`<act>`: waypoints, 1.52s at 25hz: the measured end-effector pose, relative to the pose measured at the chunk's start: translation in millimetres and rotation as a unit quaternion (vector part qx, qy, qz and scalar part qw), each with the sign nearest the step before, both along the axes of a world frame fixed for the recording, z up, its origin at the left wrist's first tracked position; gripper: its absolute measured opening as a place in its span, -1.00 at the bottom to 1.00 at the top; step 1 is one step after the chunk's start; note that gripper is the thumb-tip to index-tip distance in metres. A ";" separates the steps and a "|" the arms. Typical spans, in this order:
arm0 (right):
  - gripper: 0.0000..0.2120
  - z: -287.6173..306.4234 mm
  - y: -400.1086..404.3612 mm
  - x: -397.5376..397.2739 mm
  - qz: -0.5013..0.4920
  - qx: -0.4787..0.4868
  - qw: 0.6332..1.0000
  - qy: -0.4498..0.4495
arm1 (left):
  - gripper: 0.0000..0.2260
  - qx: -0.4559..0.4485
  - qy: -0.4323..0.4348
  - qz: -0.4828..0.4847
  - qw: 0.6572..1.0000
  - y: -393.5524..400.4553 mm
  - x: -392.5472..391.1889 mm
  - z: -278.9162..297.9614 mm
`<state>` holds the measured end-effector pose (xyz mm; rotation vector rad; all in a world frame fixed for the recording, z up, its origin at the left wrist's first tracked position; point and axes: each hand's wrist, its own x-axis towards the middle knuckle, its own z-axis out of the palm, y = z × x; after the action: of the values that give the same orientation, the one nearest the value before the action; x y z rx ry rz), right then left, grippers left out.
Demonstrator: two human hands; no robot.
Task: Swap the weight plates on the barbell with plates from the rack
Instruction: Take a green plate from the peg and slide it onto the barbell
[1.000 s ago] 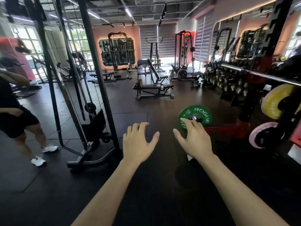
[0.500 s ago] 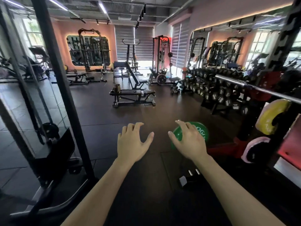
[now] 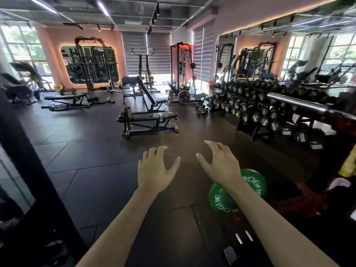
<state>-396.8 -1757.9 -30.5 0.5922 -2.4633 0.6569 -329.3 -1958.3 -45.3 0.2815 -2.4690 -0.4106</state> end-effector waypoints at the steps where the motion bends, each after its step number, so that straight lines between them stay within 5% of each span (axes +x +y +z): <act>1: -0.46 3.4 -13.4 -30.1 0.002 0.001 1.000 -0.005 | -0.47 -0.001 0.009 0.003 1.000 -12.2 -28.1 4.2; 17: -0.45 8.3 -186.5 -483.4 -0.056 0.018 0.998 -0.001 | -0.50 0.023 0.029 -0.056 0.998 -194.8 -511.9 9.1; 38: -0.44 -5.4 -131.6 -1082.3 -0.213 0.010 0.977 0.017 | -0.45 0.024 0.013 -0.215 0.976 -147.1 -1174.4 2.9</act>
<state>-1479.1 -1889.5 -35.9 0.0699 -2.4527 0.4429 -1503.7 -2105.4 -42.5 -0.2461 -2.4897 -0.6483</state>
